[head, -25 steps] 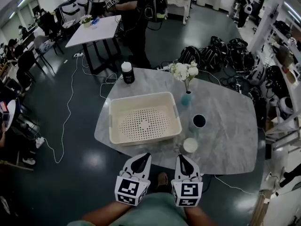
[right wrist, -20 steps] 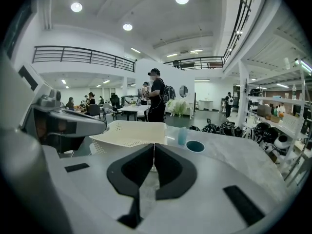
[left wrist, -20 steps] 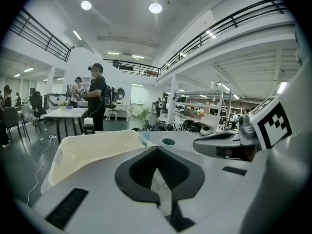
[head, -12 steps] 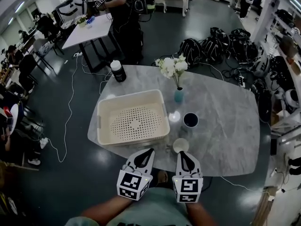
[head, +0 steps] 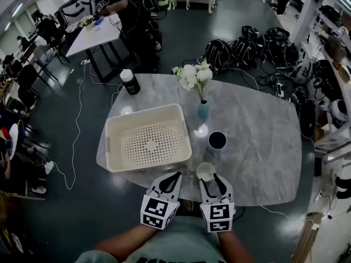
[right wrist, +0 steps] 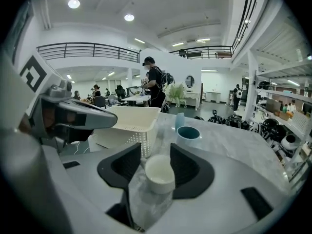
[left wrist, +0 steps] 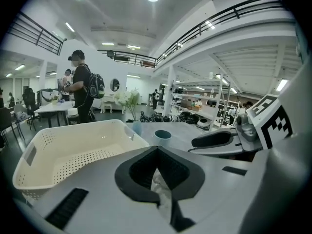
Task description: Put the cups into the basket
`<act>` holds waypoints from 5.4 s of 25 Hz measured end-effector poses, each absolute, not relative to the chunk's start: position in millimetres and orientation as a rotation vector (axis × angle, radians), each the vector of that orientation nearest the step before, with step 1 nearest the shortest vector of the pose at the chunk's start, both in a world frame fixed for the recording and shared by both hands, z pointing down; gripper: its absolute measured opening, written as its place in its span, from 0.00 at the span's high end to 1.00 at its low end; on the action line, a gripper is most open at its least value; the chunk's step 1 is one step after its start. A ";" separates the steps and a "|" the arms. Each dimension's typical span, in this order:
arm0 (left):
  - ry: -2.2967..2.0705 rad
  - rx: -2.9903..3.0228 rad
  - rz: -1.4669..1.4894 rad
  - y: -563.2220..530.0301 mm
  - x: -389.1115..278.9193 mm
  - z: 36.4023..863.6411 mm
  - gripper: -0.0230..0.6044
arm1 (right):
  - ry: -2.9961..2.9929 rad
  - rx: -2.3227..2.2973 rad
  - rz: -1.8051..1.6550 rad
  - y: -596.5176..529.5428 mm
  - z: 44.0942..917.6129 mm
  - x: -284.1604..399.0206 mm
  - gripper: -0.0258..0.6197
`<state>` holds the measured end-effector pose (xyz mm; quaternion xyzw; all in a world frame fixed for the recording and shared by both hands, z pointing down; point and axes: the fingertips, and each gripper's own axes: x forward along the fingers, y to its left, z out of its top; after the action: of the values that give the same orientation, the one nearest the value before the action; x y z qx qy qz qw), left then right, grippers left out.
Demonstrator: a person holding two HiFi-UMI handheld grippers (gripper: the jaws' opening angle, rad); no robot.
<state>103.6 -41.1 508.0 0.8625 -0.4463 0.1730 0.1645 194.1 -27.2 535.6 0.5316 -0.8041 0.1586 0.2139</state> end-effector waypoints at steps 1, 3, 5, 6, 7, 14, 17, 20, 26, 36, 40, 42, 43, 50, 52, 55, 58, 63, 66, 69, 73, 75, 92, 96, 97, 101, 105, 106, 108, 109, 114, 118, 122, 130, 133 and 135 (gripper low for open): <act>-1.261 2.459 0.505 -43.3 105.5 512.8 0.95 | -2.226 1.462 0.452 -28.5 541.2 194.5 0.66; -1.245 2.456 0.526 -46.7 107.6 522.7 0.95 | -2.215 1.431 0.469 -29.8 552.8 193.7 0.58; -1.230 2.447 0.541 -50.1 108.5 531.8 0.95 | -2.202 1.403 0.471 -31.0 563.7 191.8 0.52; -1.222 2.444 0.547 -51.7 109.0 535.8 0.95 | -2.193 1.395 0.471 -31.8 568.6 191.8 0.49; -1.215 2.443 0.555 -53.3 109.6 539.9 0.95 | -2.184 1.391 0.472 -32.9 573.1 192.4 0.47; -1.165 2.438 0.644 -59.3 114.1 568.8 0.95 | -2.131 1.346 0.510 -41.8 601.6 196.7 0.37; -1.153 2.424 0.668 -60.1 115.1 579.7 0.95 | -2.122 1.316 0.518 -45.0 612.5 197.1 0.35; -1.163 2.412 0.687 -62.5 114.4 589.2 0.95 | -2.111 1.279 0.525 -48.7 625.4 197.9 0.34; -1.195 2.391 0.709 -65.3 110.8 603.9 0.95 | -2.105 1.223 0.532 -52.6 644.4 196.5 0.33; -1.208 2.341 0.733 -68.5 105.0 626.1 0.95 | -2.071 1.193 0.538 -57.7 668.4 194.0 0.33; -1.203 2.335 0.739 -67.2 104.4 628.4 0.95 | -2.052 1.181 0.557 -57.9 677.2 195.1 0.33; -1.203 2.330 0.742 -67.7 102.8 629.0 0.95 | -2.050 1.180 0.562 -59.6 679.1 194.5 0.33; -1.202 2.329 0.745 -68.0 102.3 629.3 0.95 | -2.048 1.180 0.562 -60.3 680.0 194.5 0.33; -1.207 2.327 0.734 -67.9 101.0 627.8 0.95 | -2.060 1.196 0.536 -62.5 681.4 193.7 0.33; -1.207 2.326 0.725 -66.9 101.3 624.1 0.95 | -2.065 1.206 0.526 -62.5 679.4 193.5 0.33; -1.203 2.333 0.712 -66.6 102.5 619.4 0.95 | -2.054 1.212 0.520 -60.4 678.9 194.7 0.33; -1.198 2.342 0.696 -66.7 104.8 614.7 0.95 | -2.040 1.227 0.527 -58.9 674.4 198.1 0.33; -1.183 2.366 0.655 -63.5 111.9 599.5 0.95 | -2.051 1.285 0.540 -57.7 649.5 202.3 0.33; -1.179 2.392 0.621 -64.2 117.2 584.4 0.95 | -2.060 1.335 0.548 -56.7 627.8 206.2 0.33; -1.176 2.412 0.585 -64.2 120.6 570.5 0.95 | -2.068 1.387 0.552 -55.2 607.4 210.9 0.33; -1.163 2.421 0.533 -61.7 120.0 554.9 0.95 | -2.086 1.442 0.534 -54.5 580.0 214.0 0.33; -1.163 2.432 0.509 -61.3 117.9 545.8 0.95 | -2.100 1.457 0.516 -54.7 566.5 211.7 0.33; -1.362 2.415 0.409 -100.9 42.7 479.8 0.95 | -2.289 1.407 0.361 -95.6 483.4 134.3 0.33; -1.435 2.374 0.394 -109.8 15.4 476.6 0.95 | -2.323 1.345 0.342 -109.8 481.8 110.0 0.33; -1.455 2.359 0.390 -112.3 7.6 475.7 0.95 | -2.334 1.324 0.339 -113.9 480.8 101.9 0.33; -1.538 2.290 0.373 -121.0 -37.2 474.4 0.95 | -2.366 1.228 0.320 -130.2 479.8 57.9 0.33; -1.615 2.225 0.347 -128.8 -83.9 475.9 0.95 | -2.390 1.120 0.275 -146.8 484.0 8.5 0.33; -1.632 2.211 0.345 -130.6 -92.2 476.1 0.95 | -2.394 1.095 0.266 -150.8 484.7 -1.2 0.33; -1.663 2.183 0.343 -133.6 -106.6 476.2 0.95 | -2.403 1.051 0.254 -158.3 486.3 -18.0 0.33; -1.678 2.168 0.342 -134.7 -114.0 476.4 0.95 | -2.406 1.030 0.251 -161.6 487.5 -26.1 0.33; -1.740 2.094 0.331 -141.0 -153.2 480.9 0.95 | -2.404 0.939 0.234 -175.3 498.6 -65.3 0.33; -1.771 2.053 0.322 -149.9 -178.7 485.4 0.95 | -2.393 0.889 0.240 -185.4 511.6 -90.5 0.33; -1.797 2.018 0.312 -159.6 -204.7 488.7 0.95 | -2.374 0.859 0.257 -195.4 526.0 -112.3 0.33; -1.836 1.949 0.317 -179.1 -254.7 499.7 0.95 | -2.329 0.833 0.289 -210.9 552.6 -141.3 0.33; -1.838 1.926 0.329 -185.5 -271.1 509.6 0.95 | -2.308 0.818 0.302 -213.0 567.7 -150.6 0.33; -1.831 1.916 0.340 -190.9 -279.3 517.2 0.95 | -2.301 0.808 0.318 -215.5 575.7 -158.2 0.33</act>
<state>-279.3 -190.9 517.2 0.6974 -0.6665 0.1236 0.2326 -158.2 -215.5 575.7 0.3097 -0.8818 0.1219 0.3343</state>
